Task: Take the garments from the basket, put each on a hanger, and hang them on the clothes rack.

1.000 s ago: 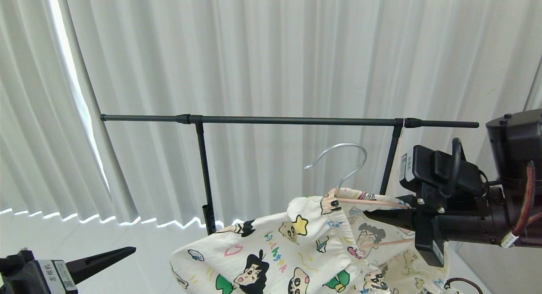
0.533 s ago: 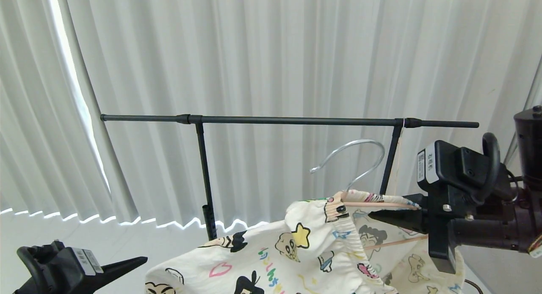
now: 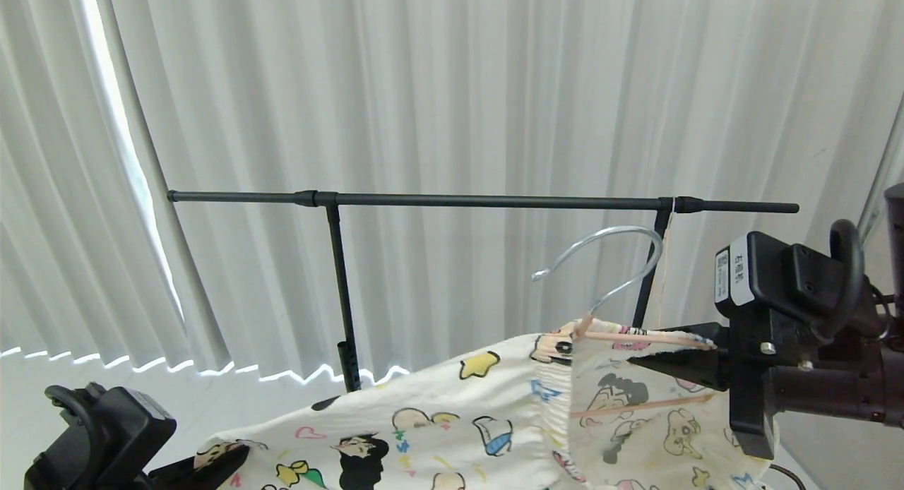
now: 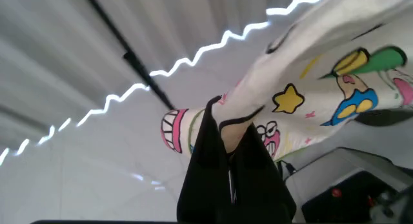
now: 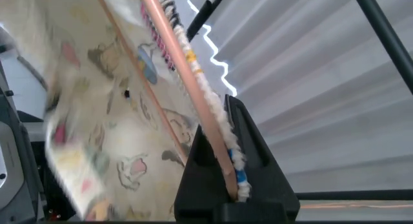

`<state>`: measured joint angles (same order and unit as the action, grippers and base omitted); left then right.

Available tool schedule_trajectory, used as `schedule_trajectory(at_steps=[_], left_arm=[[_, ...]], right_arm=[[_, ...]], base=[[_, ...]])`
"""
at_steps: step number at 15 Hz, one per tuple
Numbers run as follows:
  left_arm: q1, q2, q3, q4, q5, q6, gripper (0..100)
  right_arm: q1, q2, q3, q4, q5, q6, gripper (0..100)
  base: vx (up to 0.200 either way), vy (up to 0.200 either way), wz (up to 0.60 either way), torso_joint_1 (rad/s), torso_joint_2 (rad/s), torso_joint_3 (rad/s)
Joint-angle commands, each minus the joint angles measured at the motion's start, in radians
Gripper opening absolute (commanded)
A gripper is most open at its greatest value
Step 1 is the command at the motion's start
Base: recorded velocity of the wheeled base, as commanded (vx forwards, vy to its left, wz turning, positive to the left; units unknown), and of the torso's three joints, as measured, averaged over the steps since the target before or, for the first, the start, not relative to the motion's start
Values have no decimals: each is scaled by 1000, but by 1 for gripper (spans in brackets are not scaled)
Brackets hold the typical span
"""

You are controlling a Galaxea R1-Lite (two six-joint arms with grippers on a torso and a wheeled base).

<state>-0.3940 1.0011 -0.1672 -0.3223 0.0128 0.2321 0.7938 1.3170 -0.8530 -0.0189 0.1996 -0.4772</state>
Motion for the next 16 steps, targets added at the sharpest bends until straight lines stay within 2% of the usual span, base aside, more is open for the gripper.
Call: schedule_trajectory(at_steps=[1, 4, 7, 11, 12, 14, 16], left_arm=[[138, 36, 11, 0, 1, 3, 0], [187, 50, 28, 0, 7, 6, 0], [169, 41, 43, 2, 7, 13, 0], [162, 10, 38, 0, 4, 35, 0], [162, -9, 41, 0, 3, 35, 100], [161, -44, 41, 0, -25, 27, 100], [162, -111, 28, 0, -157, 19, 100]], right_arm=[[-1, -2, 6, -1, -2, 0, 0], [-2, -2, 6, -4, -2, 25, 0], [-4, -4, 3, -7, -3, 71, 0], [-4, -4, 5, -7, -3, 75, 0], [-4, -4, 5, -7, -3, 75, 0], [-18, -4, 15, -7, -3, 77, 0], [-70, -9, 34, -6, -6, 77, 0]], base=[[0, 0, 0, 0, 0, 0], [0, 0, 0, 0, 0, 0], [0, 0, 0, 0, 0, 0], [0, 0, 0, 0, 0, 0], [0, 0, 0, 0, 0, 0], [0, 0, 0, 0, 0, 0], [0, 0, 0, 0, 0, 0]])
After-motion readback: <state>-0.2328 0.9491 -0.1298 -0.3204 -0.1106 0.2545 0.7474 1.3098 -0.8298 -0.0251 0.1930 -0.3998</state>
